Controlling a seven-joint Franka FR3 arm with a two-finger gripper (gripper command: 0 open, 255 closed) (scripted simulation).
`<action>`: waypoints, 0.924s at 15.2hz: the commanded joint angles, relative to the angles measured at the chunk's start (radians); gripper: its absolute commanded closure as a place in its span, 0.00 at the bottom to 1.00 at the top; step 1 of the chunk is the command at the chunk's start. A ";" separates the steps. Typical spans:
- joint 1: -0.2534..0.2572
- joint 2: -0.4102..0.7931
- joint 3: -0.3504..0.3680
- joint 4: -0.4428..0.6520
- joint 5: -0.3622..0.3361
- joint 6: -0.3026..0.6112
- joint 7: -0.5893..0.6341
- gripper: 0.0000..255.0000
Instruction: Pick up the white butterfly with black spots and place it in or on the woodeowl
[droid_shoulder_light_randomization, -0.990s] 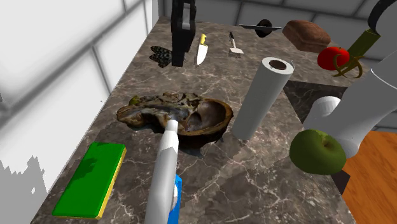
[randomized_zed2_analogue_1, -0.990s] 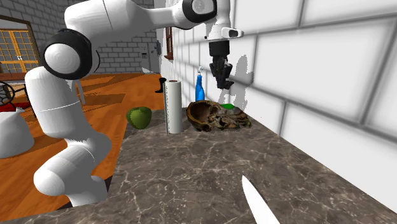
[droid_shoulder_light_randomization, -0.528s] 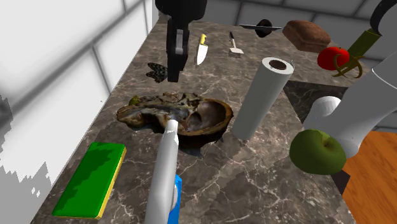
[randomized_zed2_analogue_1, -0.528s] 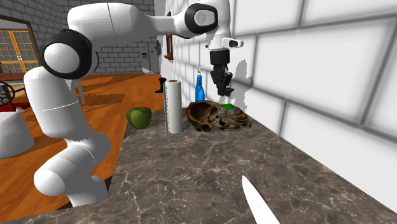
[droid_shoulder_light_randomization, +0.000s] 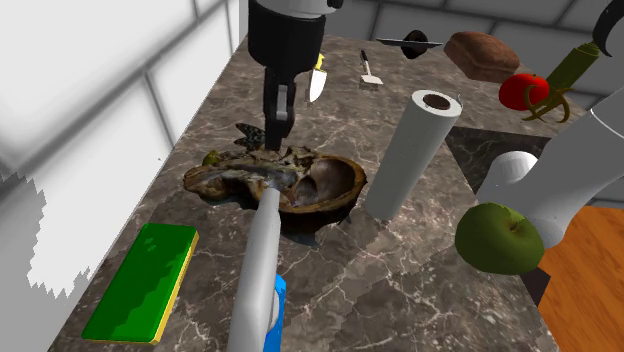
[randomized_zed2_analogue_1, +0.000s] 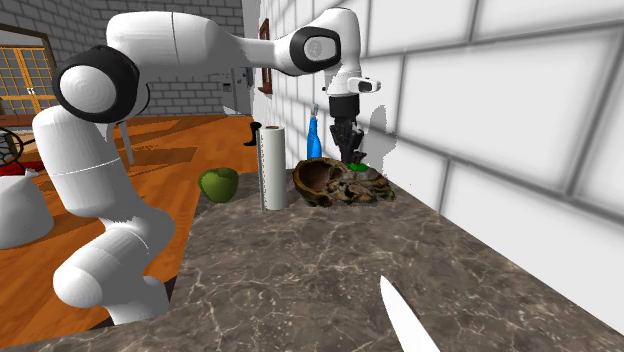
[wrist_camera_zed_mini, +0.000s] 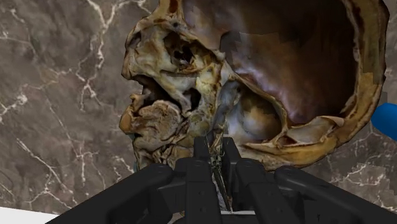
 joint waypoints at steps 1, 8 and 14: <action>0.000 0.002 0.001 -0.003 -0.001 0.005 0.002 1.00; 0.000 0.002 0.001 -0.003 -0.001 0.005 0.002 0.00; 0.000 0.015 0.003 0.079 -0.007 -0.065 0.007 0.00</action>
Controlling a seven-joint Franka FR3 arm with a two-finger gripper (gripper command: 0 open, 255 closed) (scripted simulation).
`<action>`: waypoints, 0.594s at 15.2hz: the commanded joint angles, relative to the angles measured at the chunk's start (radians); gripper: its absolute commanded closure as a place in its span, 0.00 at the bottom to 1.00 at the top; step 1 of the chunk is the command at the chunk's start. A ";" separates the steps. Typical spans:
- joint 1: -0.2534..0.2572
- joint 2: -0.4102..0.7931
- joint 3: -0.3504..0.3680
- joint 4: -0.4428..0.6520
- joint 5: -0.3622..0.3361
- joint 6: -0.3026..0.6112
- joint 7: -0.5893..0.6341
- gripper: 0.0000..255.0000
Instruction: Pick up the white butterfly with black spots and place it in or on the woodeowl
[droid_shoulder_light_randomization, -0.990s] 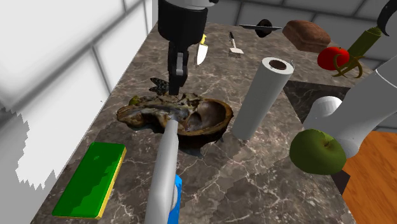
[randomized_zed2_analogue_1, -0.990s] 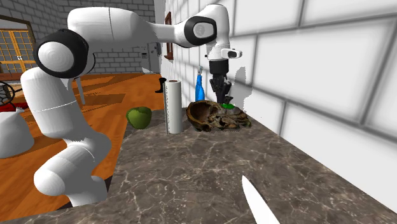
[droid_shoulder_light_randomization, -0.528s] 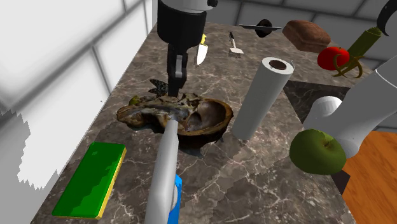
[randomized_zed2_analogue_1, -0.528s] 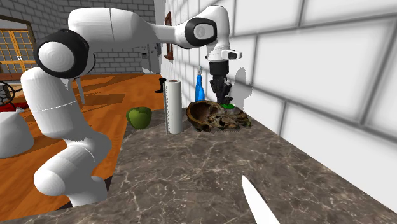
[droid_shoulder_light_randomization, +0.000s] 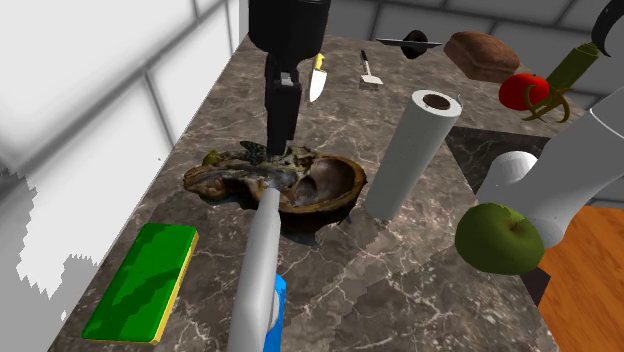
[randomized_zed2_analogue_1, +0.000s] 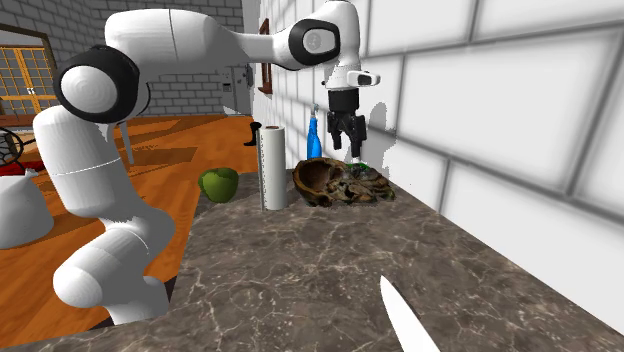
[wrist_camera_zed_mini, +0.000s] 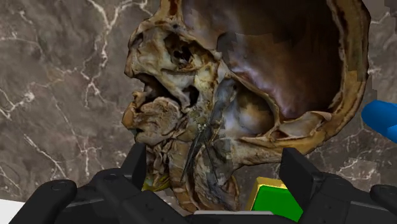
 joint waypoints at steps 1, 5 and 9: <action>0.000 0.021 0.004 0.082 -0.010 -0.065 0.007 0.00; 0.000 0.029 0.005 0.119 -0.014 -0.093 0.010 0.00; 0.000 0.029 0.005 0.119 -0.014 -0.093 0.010 0.00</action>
